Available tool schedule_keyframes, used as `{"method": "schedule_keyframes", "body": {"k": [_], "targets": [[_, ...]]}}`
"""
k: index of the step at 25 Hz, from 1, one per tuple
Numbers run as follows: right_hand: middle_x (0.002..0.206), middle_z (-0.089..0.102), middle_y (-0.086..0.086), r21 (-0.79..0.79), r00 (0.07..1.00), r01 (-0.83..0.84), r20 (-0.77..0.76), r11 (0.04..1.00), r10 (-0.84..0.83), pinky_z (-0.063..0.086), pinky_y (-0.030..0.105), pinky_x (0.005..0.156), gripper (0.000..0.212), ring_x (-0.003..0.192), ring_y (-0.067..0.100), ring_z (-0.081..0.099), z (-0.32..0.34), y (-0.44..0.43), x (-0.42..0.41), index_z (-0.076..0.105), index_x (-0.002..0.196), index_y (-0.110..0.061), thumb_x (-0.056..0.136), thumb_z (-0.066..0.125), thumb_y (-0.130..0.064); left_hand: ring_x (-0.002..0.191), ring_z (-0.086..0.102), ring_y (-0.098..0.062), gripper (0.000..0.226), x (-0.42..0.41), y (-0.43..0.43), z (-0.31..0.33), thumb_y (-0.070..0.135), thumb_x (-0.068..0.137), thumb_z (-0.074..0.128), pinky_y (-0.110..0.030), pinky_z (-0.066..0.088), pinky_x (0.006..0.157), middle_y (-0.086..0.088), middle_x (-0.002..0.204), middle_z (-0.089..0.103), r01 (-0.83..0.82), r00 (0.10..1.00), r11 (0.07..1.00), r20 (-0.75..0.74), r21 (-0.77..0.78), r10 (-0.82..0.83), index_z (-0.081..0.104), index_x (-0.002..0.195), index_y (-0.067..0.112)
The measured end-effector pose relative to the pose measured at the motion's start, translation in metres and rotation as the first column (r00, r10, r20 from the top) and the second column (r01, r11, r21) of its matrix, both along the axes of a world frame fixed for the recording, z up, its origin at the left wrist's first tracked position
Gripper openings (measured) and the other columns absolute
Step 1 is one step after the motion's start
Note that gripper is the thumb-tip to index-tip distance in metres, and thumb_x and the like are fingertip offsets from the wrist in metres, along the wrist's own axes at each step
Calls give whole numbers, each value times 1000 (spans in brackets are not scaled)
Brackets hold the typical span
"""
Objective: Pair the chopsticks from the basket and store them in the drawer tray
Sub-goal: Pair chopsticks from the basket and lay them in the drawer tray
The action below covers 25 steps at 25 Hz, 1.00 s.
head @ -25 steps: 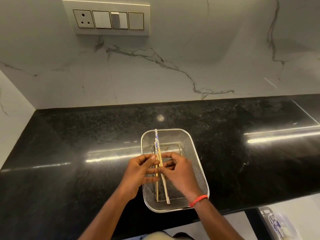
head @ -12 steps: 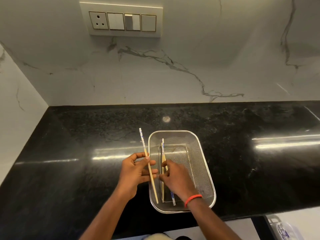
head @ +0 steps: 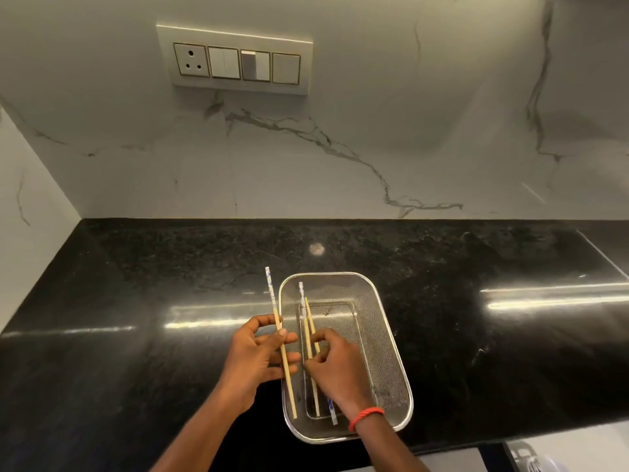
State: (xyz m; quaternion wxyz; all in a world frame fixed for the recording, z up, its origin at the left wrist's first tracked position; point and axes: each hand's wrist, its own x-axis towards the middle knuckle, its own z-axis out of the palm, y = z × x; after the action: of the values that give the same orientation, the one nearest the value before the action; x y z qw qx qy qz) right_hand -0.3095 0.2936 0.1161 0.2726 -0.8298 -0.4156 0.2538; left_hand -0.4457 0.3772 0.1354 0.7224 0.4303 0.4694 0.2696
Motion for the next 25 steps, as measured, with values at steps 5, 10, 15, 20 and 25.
{"method": "schedule_keyframes", "body": {"k": [5,10,15,20,25], "targets": [[75,66,0,194,963,129,-260,972,-76,51,15,54,28,58,1,59,30,-10,10,64,107,-28,85,69,-11,81,77,-34,30,8,-3,6,4,91,66,-53,64,71,-11,96,80,30,999,999,35,13,-30,58,118,15],[78,71,0,258,935,37,-350,965,58,60,22,64,21,70,9,69,51,-14,-6,67,103,-27,84,73,-19,87,78,-31,26,14,-10,6,2,94,61,-40,62,61,-16,100,79,133,990,991,41,-11,-133,65,119,8],[73,70,0,245,975,-75,-184,967,122,59,22,63,23,63,4,65,39,-21,-6,67,106,-29,86,67,-18,88,77,-34,21,8,-13,4,3,96,59,-46,63,69,-15,102,79,122,992,992,28,-24,-121,65,115,8],[77,70,-4,221,977,-148,-117,964,177,58,17,63,21,68,5,67,35,-20,-8,67,108,-29,87,72,-25,92,76,-38,19,5,-16,3,6,97,57,-52,62,76,-16,100,78,112,994,993,-3,-25,-112,66,113,5],[80,69,-13,170,987,-116,-92,979,133,60,24,71,15,73,1,66,30,-13,4,74,97,-29,87,70,-39,89,76,-40,21,-2,-14,-1,3,93,60,-54,63,73,-20,100,77,87,996,996,-4,-24,-87,62,114,3]]}}
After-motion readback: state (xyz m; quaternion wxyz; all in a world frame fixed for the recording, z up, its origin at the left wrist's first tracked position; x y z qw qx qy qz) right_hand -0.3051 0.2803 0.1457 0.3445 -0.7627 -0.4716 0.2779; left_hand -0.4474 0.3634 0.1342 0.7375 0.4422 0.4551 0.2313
